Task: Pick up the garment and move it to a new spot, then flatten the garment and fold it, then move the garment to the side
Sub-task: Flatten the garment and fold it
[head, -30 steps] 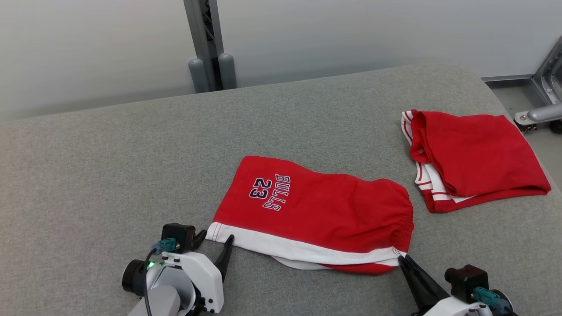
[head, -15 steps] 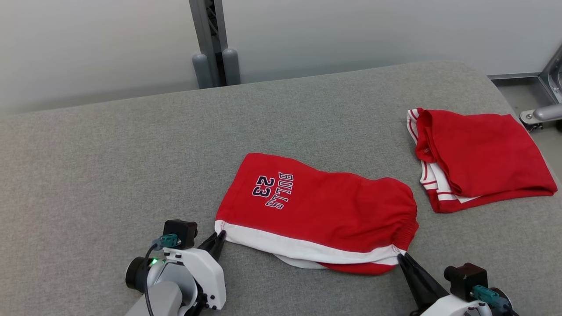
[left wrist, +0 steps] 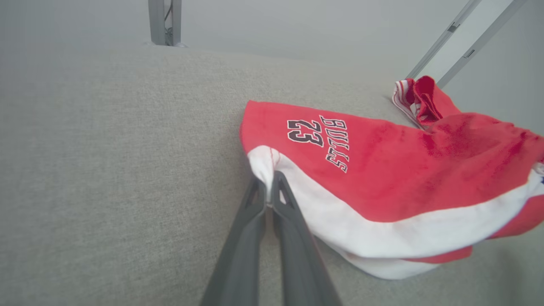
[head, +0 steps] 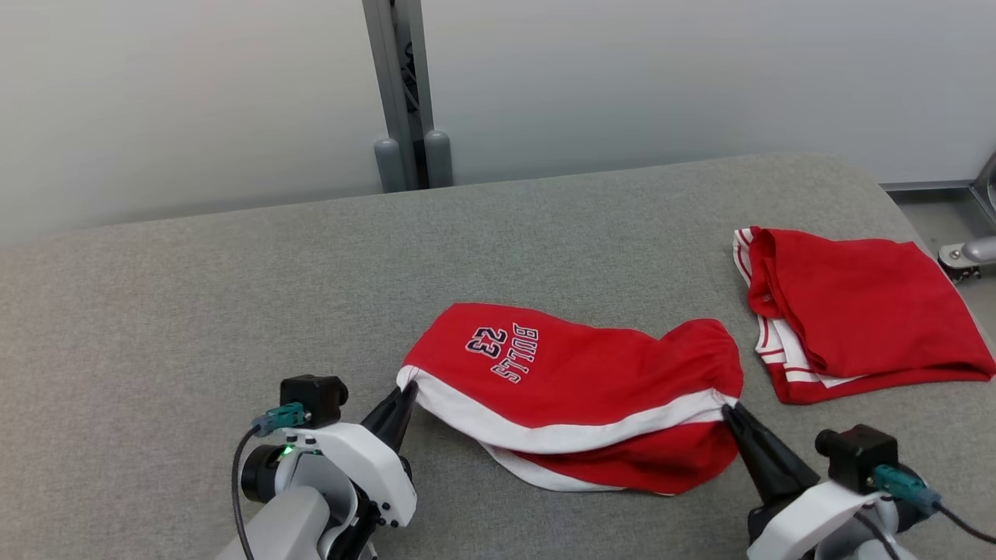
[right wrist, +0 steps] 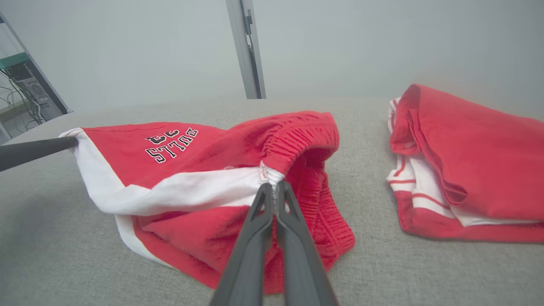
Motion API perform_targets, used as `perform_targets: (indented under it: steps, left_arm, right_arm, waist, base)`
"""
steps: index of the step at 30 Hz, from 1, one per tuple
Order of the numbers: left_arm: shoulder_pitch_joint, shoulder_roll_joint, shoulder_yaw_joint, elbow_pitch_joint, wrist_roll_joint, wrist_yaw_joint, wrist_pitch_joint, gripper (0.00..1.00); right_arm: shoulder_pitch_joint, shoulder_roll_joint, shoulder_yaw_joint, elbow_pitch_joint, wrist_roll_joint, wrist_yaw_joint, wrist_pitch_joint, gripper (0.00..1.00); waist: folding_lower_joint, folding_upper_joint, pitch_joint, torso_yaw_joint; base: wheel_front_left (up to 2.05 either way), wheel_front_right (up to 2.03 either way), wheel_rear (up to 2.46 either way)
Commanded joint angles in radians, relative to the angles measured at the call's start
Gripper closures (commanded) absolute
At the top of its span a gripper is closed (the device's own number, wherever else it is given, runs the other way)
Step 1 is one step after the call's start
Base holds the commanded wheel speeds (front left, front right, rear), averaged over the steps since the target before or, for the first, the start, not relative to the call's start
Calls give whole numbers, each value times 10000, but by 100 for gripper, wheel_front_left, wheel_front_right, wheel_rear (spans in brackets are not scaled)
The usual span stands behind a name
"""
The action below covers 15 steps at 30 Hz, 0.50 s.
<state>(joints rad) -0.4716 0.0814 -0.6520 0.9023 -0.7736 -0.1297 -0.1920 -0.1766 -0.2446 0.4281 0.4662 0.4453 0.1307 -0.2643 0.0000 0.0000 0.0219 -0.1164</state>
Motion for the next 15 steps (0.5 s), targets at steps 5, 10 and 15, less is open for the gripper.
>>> perform_targets:
  steps: [5,10,15]
  left_arm:
    - [-34,305,84,-840,-765,-11,-163,100]
    - [-273,701,258,-1719,-1350,-12,-266,100]
    - [-562,913,765,-2339,-1590,105,-475,100]
  right_arm:
    - [-588,-558,138,-419,478,1,4,100]
    - [-1347,-1048,362,-893,759,1,2,100]
    - [-2124,-1295,202,-1220,687,1,2,100]
  waist:
    - [0,0,-351,179]
    - [0,0,-641,234]
    - [0,0,-908,282]
  base:
    - [0,0,0]
    - [0,0,0]
    - [0,0,0]
